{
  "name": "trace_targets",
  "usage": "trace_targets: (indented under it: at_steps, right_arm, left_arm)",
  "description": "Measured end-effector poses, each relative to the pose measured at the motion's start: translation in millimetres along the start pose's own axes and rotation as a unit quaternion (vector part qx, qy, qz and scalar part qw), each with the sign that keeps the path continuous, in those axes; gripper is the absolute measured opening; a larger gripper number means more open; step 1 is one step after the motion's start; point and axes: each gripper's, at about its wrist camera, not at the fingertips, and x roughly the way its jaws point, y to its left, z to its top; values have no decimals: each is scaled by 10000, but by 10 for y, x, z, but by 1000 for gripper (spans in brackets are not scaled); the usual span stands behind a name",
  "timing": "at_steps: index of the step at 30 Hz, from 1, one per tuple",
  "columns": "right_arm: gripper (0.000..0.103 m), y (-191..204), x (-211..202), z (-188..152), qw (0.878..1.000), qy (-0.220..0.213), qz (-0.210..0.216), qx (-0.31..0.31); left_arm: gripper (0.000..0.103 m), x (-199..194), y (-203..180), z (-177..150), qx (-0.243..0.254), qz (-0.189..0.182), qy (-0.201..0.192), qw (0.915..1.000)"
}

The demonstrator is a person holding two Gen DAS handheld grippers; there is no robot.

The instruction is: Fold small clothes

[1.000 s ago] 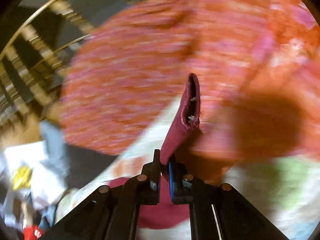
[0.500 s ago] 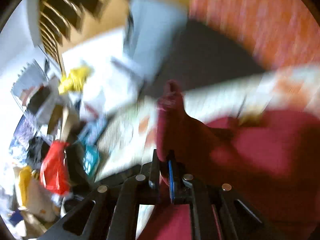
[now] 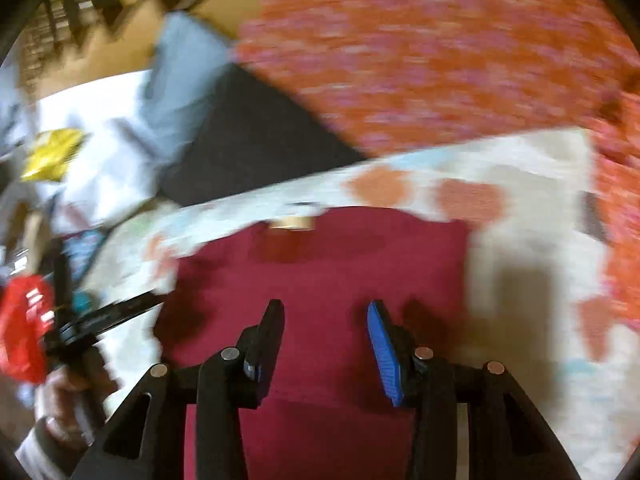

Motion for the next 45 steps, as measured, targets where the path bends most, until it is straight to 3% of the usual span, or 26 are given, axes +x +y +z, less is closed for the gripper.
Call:
trace_targets:
  at_steps: [1, 2, 4, 5, 7, 10, 12, 15, 20, 23, 26, 29, 32, 36, 38, 40, 43, 45]
  right_arm:
    - [42, -124, 85, -10, 9995, 124, -210, 193]
    - [42, -252, 142, -29, 9989, 254, -217, 327]
    - [41, -351, 283, -11, 9981, 493, -52, 357]
    - [33, -299, 314, -15, 9984, 461, -282, 181]
    - [27, -221, 297, 1, 9981, 329, -529, -38]
    - [27, -166, 162, 115, 9993, -21, -364, 6]
    - [27, -88, 206, 113, 9993, -8, -355, -113]
    - [28, -63, 487, -22, 9945, 593, -759, -407]
    - [27, -14, 216, -10, 9964, 229, -744, -334]
    - [27, 173, 178, -93, 9925, 277, -838, -844]
    - [27, 158, 497, -229, 9829, 833, -1170, -1155]
    - [26, 69, 472, -224, 9857, 655, -1130, -1065]
    - [26, 90, 255, -207, 9827, 546, -1432, -1039]
    - [27, 116, 168, -371, 9848, 677, -1147, -1116]
    - [29, 35, 341, -473, 9824, 887, -1226, -1094]
    - [29, 49, 259, -465, 9836, 802, -1200, -1083]
    - [30, 91, -47, -467, 9896, 971, -743, -754]
    - [37, 111, -362, -583, 9931, 928, -434, -571]
  left_arm:
    - [48, 56, -32, -4, 81, 65, 47, 9999]
    - [31, 95, -49, -3, 131, 173, 76, 9997]
    - [25, 109, -14, 32, 42, 127, 89, 9999]
    - [20, 66, 19, 70, -34, 35, 46, 10000]
    - [18, -76, 65, 146, -69, -41, -74, 9999]
    - [18, -285, 124, 250, -8, 64, -543, 9985]
    - [18, -182, 204, 239, -83, 165, -347, 9992]
    - [17, 101, 289, 112, -239, 272, 210, 9991]
    - [17, 51, 280, 73, -249, 241, 259, 9991]
    - [23, 71, 315, 53, -352, 268, 286, 9986]
    - [37, 78, 313, 16, -335, 418, 335, 9980]
    - [50, -27, 327, -18, -373, 468, 393, 9974]
    - [52, -207, 325, -76, -281, 506, 330, 9978]
    - [58, -446, 263, -240, -122, 505, 259, 9983]
    - [60, -541, 229, -335, -95, 438, 286, 9986]
    - [60, -652, 173, -453, -47, 358, 329, 9988]
    - [70, -867, 140, -750, -82, 137, 419, 9990]
    - [73, -976, 118, -984, -116, -28, 569, 9983]
